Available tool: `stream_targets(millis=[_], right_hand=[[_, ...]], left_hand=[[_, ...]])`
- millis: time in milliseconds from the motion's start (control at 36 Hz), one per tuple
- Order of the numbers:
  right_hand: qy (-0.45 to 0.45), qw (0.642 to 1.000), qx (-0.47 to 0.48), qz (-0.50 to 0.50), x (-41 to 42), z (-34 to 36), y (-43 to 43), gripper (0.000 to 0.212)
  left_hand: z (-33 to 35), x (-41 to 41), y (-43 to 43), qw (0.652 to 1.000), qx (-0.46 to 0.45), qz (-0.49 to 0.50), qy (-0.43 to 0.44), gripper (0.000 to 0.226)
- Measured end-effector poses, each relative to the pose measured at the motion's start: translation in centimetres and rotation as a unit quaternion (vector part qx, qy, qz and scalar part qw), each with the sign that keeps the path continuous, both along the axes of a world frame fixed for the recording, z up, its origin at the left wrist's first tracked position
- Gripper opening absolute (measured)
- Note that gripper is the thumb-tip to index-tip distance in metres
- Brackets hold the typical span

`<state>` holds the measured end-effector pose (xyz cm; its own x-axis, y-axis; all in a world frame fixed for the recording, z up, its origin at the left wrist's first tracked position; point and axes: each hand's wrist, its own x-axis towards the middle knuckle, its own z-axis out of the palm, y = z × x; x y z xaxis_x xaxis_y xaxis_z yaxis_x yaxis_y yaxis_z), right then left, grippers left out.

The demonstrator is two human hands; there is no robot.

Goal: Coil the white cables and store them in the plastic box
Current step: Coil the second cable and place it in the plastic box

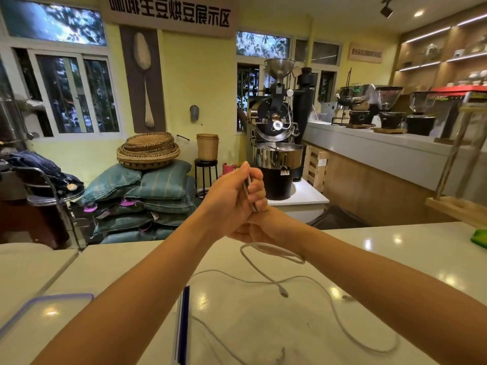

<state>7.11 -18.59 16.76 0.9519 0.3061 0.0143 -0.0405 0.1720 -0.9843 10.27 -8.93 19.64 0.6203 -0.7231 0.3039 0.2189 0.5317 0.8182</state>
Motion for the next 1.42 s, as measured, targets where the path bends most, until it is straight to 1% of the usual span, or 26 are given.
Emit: stream_targets(millis=[111, 194, 222, 278, 333, 389, 472, 528, 556, 611, 667, 722, 833, 917, 1000, 1056, 1111, 1194, 1250, 1278, 1306, 1333, 1361, 1417], right_hand=[[0.022, 0.998, -0.029, 0.056, -1.2, 0.2, -0.1, 0.024], [0.028, 0.996, -0.06, 0.055, -1.8, -0.2, -0.3, 0.012], [0.025, 0.995, -0.08, 0.05, -2.0, -0.2, -0.2, 0.012], [0.006, 0.987, -0.159, 0.017, -2.4, -0.4, 0.1, 0.013], [-0.027, 0.971, -0.234, -0.039, -2.7, -0.6, 0.3, 0.015], [-0.043, 0.961, -0.262, -0.081, -3.1, -0.6, 0.4, 0.015], [-0.035, 0.955, -0.279, -0.098, -3.8, -0.6, 0.6, 0.019], [-0.041, 0.939, -0.324, -0.111, -4.2, -0.3, 0.6, 0.021], [-0.062, 0.922, -0.361, -0.123, -4.3, -0.1, 0.5, 0.021], [-0.122, 0.875, -0.449, -0.134, -4.5, 0.4, 0.0, 0.022], [-0.168, 0.827, -0.52, -0.131, -4.8, 1.2, -0.6, 0.027], [-0.192, 0.79, -0.568, -0.129, -5.1, 2.1, -1.3, 0.026], [-0.241, 0.703, -0.654, -0.141, -5.3, 4.1, -2.4, 0.021], [-0.262, 0.649, -0.704, -0.121, -5.5, 5.4, -2.8, 0.02], [-0.265, 0.589, -0.76, -0.069, -5.3, 6.2, -2.9, 0.022], [-0.259, 0.547, -0.796, -0.032, -4.9, 6.4, -3.0, 0.024], [-0.256, 0.508, -0.823, -0.014, -4.5, 6.4, -3.3, 0.026], [-0.29, 0.425, -0.857, -0.004, -3.9, 5.9, -4.0, 0.029], [-0.332, 0.371, -0.867, -0.006, -3.5, 5.1, -4.5, 0.029], [-0.353, 0.354, -0.866, -0.01, -3.2, 4.7, -4.6, 0.029], [-0.368, 0.344, -0.864, -0.016, -3.0, 4.3, -4.6, 0.027], [-0.372, 0.344, -0.862, -0.021, -2.7, 4.0, -4.5, 0.027], [-0.368, 0.353, -0.86, -0.026, -2.4, 3.7, -4.4, 0.026], [-0.344, 0.393, -0.852, -0.037, -1.7, 3.4, -4.2, 0.027]], left_hand=[[0.5, 0.6, 0.0, 0.999, -0.019, 0.035, -0.025, 0.042], [0.7, 1.1, 0.4, 0.996, -0.015, 0.063, -0.059, 0.041], [0.7, 1.3, 0.4, 0.994, -0.004, 0.081, -0.077, 0.041], [0.6, 1.5, 0.5, 0.983, 0.029, 0.129, -0.127, 0.04], [0.4, 1.5, 0.6, 0.963, 0.073, 0.182, -0.186, 0.04], [0.2, 1.4, 0.8, 0.936, 0.112, 0.229, -0.242, 0.038], [-0.1, 1.1, 1.1, 0.876, 0.159, 0.3, -0.343, 0.036], [-0.4, 0.9, 1.0, 0.845, 0.189, 0.318, -0.388, 0.035], [-0.6, 0.9, 1.0, 0.832, 0.207, 0.321, -0.403, 0.034], [-1.2, 1.0, 1.1, 0.808, 0.251, 0.324, -0.422, 0.033], [-1.8, 1.2, 1.3, 0.797, 0.285, 0.303, -0.439, 0.031], [-2.4, 1.1, 1.5, 0.782, 0.313, 0.278, -0.463, 0.032], [-3.3, 0.5, 1.3, 0.753, 0.355, 0.229, -0.505, 0.034], [-3.8, -0.1, 1.1, 0.756, 0.378, 0.19, -0.499, 0.032], [-4.2, -0.8, 1.1, 0.755, 0.394, 0.156, -0.5, 0.031], [-4.4, -1.3, 1.1, 0.752, 0.412, 0.133, -0.497, 0.031], [-4.5, -1.6, 1.2, 0.742, 0.437, 0.118, -0.495, 0.029], [-4.3, -2.0, 1.3, 0.728, 0.465, 0.105, -0.493, 0.028], [-4.1, -2.3, 1.4, 0.736, 0.472, 0.087, -0.477, 0.028], [-4.0, -2.5, 1.4, 0.744, 0.474, 0.077, -0.465, 0.029], [-3.8, -2.6, 1.4, 0.755, 0.473, 0.066, -0.449, 0.03], [-3.7, -2.7, 1.4, 0.769, 0.47, 0.052, -0.43, 0.031], [-3.5, -2.8, 1.5, 0.786, 0.464, 0.037, -0.407, 0.032], [-3.1, -3.0, 1.8, 0.817, 0.448, 0.009, -0.363, 0.034]])
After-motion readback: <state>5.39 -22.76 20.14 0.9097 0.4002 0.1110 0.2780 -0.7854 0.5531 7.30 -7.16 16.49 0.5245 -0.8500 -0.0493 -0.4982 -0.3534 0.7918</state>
